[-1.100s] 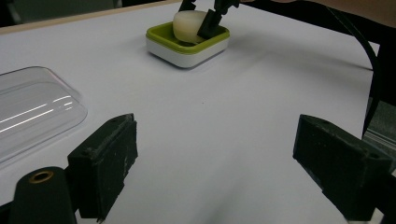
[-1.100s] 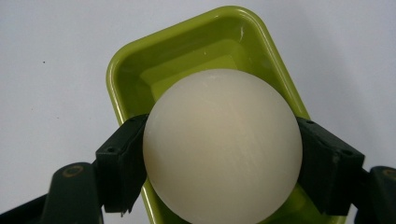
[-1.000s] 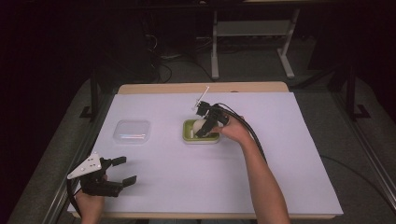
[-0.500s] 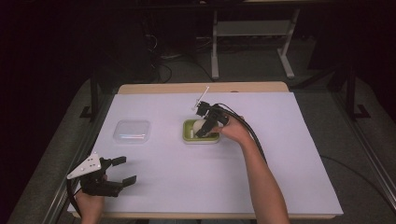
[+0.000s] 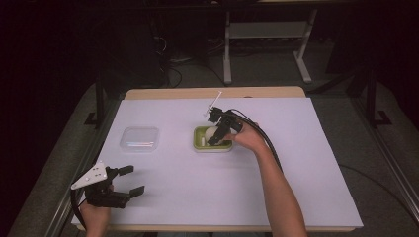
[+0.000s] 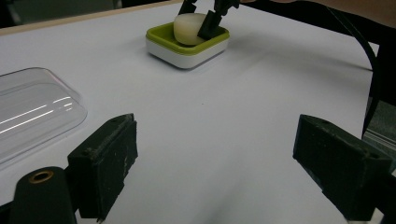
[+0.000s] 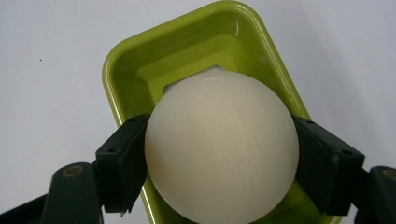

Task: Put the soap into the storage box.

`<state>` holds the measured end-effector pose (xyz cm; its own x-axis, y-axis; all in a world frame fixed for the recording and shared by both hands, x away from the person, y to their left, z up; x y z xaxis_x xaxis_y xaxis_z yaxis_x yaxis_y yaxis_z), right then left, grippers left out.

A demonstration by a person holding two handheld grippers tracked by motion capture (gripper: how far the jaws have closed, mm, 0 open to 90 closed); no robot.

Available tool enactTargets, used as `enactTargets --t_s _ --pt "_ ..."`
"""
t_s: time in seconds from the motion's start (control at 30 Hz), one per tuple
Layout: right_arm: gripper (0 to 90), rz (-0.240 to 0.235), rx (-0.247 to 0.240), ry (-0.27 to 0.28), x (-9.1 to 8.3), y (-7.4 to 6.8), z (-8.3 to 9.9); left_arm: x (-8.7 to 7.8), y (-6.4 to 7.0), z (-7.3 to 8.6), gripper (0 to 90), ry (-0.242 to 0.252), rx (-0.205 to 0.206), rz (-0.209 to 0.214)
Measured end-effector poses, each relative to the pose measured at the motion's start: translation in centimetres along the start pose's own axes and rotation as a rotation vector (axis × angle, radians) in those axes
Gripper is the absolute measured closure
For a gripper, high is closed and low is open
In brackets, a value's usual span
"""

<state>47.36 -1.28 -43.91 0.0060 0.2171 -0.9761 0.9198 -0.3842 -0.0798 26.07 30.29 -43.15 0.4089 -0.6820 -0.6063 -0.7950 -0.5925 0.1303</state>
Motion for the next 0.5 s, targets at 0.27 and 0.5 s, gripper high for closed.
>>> enactTargets --t_s 0.27,0.5 --pt "23.7 0.024 -0.01 -0.007 -0.2 -0.2 0.1 0.0 0.0 0.0 13.1 0.0 0.001 0.001" --pt "26.4 0.04 -0.018 0.062 -1.9 -0.4 0.2 0.1 0.1 -0.1 13.1 -0.003 0.005 0.002"
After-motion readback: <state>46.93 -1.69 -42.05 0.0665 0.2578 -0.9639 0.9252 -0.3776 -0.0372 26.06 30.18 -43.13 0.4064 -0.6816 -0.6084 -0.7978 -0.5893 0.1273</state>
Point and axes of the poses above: each handheld gripper's, and its own axes: x roughly forward along the jaws, z roughly out of its underside, y roughly to its right, the point moved 4 cm from there along x, roughly forward along the jaws, and after that the axes turned 14 degrees about -y, right-handed, at the moved point
